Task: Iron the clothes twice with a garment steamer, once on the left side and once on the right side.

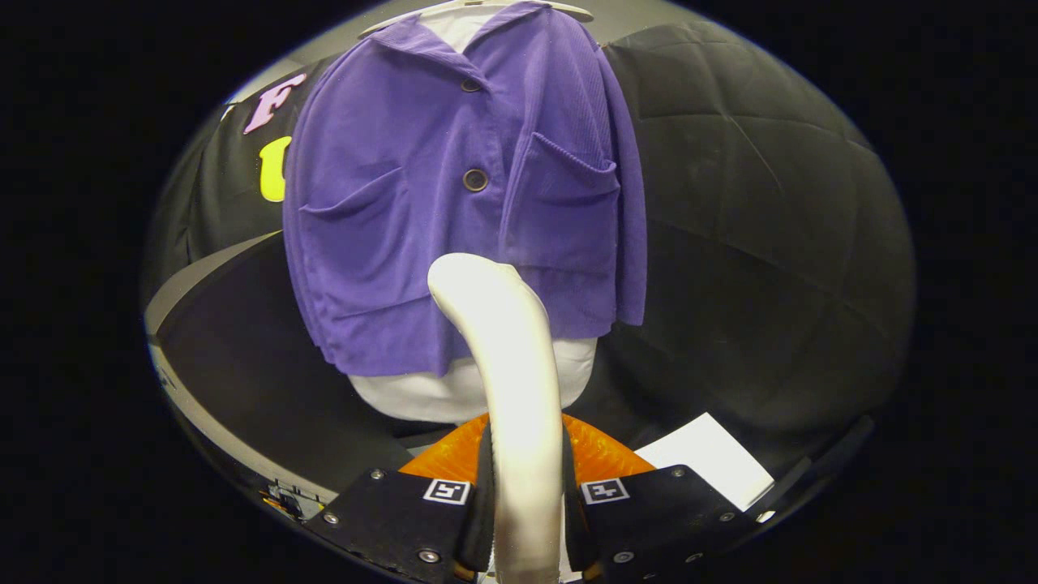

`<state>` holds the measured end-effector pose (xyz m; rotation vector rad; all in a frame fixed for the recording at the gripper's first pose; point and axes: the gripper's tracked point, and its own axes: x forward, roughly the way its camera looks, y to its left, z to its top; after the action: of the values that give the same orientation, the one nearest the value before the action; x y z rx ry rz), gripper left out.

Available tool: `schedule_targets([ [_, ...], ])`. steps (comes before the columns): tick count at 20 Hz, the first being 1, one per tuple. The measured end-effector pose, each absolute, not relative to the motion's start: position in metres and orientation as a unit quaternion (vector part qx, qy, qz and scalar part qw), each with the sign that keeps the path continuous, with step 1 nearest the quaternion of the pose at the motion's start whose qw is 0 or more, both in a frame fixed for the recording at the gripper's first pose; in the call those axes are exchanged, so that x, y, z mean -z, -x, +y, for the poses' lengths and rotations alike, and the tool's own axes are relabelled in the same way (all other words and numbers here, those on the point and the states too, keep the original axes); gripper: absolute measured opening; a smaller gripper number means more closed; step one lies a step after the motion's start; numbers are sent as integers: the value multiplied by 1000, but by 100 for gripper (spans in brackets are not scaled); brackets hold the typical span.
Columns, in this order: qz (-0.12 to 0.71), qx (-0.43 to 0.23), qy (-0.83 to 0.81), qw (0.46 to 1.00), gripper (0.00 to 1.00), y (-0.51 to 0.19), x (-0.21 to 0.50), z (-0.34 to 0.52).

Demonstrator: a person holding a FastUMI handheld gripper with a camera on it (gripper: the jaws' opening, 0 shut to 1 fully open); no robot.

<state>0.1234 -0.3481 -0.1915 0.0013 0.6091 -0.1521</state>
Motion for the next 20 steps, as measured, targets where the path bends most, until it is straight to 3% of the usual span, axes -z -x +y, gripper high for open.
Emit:
schedule_targets([
  [10,277,-76,-6,958,35,-26,123,-240],
  [20,163,-56,3,985,35,-27,-15,-181],
])
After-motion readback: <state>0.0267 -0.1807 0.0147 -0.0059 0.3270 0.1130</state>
